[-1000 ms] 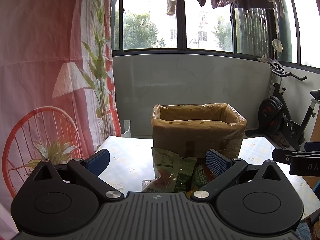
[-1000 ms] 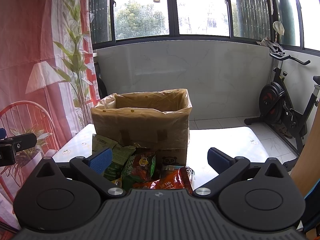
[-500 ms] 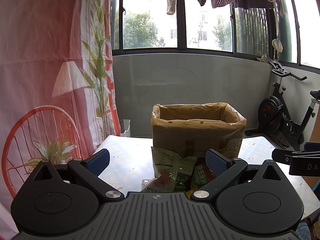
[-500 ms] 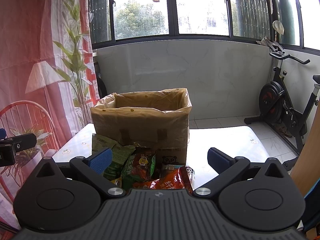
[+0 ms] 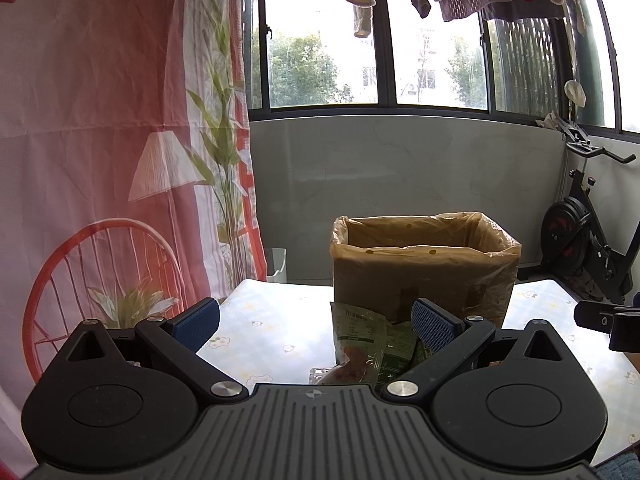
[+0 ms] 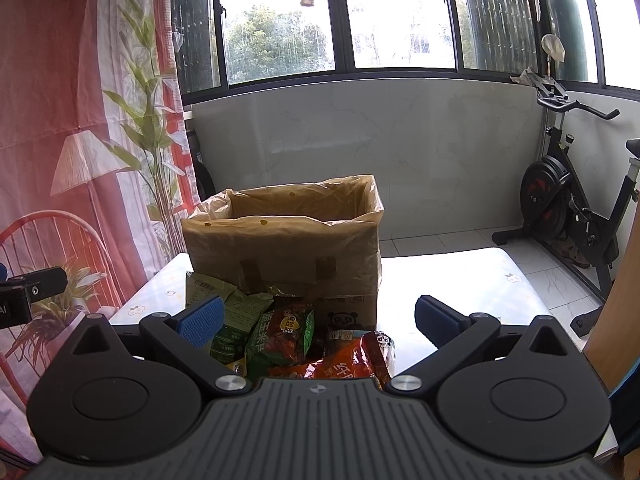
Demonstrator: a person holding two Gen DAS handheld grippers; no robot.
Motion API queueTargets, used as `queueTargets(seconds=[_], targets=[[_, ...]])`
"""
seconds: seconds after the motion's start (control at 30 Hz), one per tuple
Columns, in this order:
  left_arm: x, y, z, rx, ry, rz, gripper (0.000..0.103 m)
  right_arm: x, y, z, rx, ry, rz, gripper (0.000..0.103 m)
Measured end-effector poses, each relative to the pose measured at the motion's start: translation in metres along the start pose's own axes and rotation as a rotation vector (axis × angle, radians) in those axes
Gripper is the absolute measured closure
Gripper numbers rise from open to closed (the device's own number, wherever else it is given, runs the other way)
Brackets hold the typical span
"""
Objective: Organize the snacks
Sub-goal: 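Grasp the yellow snack bag with the left gripper while the right gripper reaches toward the orange corn-chip bag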
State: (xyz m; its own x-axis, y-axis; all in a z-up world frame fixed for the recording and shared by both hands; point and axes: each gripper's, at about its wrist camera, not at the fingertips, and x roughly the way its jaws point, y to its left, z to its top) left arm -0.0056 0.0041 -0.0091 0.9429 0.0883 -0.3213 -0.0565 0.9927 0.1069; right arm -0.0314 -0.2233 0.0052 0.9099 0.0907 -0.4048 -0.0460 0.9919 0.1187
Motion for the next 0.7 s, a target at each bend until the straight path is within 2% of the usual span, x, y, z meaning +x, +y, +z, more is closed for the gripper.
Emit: queueTargets(seconds=[0.23,0.37,0.53,0.6,0.7], targets=[[0.024,-0.005,-0.017,0.051,-0.005,0.010,0.000,0.016,-0.006,-0.018,0.012,-0.106,-0.028,0.000],[0.045,-0.002,-0.034,0.016,0.002,-0.022,0.000,0.030,-0.003,-0.033,-0.021,-0.270,-0.096,0.000],[0.076,-0.001,-0.051,-0.005,0.058,-0.046,0.002,0.062,-0.014,-0.047,0.036,-0.231,-0.024,0.000],[0.088,-0.005,-0.060,-0.001,0.098,-0.057,0.006,0.071,-0.017,-0.055,0.029,-0.216,0.013,0.000],[0.102,-0.011,-0.073,0.004,0.151,-0.074,0.007,0.083,-0.017,-0.071,-0.032,-0.204,0.018,0.000]])
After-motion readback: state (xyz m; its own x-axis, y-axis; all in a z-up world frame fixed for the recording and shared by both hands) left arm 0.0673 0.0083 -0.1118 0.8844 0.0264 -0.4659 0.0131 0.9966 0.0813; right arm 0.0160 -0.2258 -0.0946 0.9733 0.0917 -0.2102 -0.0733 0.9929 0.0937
